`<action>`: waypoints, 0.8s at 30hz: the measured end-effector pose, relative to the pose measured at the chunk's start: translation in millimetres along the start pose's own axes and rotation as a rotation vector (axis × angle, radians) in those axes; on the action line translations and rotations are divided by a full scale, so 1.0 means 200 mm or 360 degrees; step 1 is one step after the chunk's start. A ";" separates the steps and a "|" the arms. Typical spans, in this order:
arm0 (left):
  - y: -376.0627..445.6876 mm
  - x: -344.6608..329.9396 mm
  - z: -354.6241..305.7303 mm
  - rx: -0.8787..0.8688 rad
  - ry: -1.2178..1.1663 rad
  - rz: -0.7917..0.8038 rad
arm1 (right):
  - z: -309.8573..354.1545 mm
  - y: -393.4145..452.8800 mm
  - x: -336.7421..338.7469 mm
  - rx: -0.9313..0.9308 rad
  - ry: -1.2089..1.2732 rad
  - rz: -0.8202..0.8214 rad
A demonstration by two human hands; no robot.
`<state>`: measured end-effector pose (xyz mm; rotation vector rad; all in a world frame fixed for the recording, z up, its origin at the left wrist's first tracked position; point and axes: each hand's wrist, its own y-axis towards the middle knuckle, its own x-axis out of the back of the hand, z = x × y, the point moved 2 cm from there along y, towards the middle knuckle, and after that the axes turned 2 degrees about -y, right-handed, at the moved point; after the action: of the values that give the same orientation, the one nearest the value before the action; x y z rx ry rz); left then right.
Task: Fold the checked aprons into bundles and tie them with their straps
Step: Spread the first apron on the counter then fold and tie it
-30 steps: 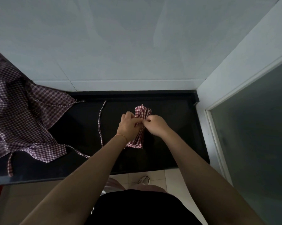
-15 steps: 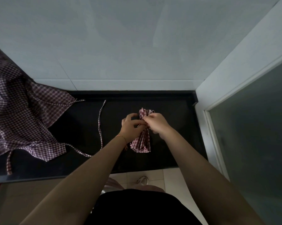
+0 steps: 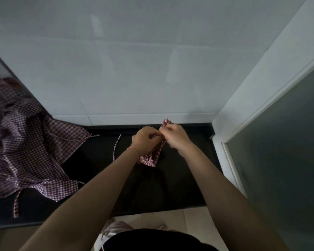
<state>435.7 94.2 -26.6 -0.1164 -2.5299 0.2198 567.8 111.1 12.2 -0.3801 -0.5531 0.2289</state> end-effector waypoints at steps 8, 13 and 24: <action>0.02 0.50 -0.60 -0.0345 0.0640 -0.0052 | 0.66 -0.11 0.39 0.0479 0.0225 -0.0366; -0.05 0.96 -0.79 -0.0581 0.0526 -0.0522 | 1.02 -0.23 0.56 0.0774 0.0311 -0.0520; -0.29 1.71 -1.10 -0.1058 0.0332 -0.0957 | 1.65 -0.46 0.54 0.1363 -0.0241 -0.0436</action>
<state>277.8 112.0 353.2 0.3428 -2.2095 -0.8237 485.0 157.1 359.1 0.5451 -0.5972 0.2106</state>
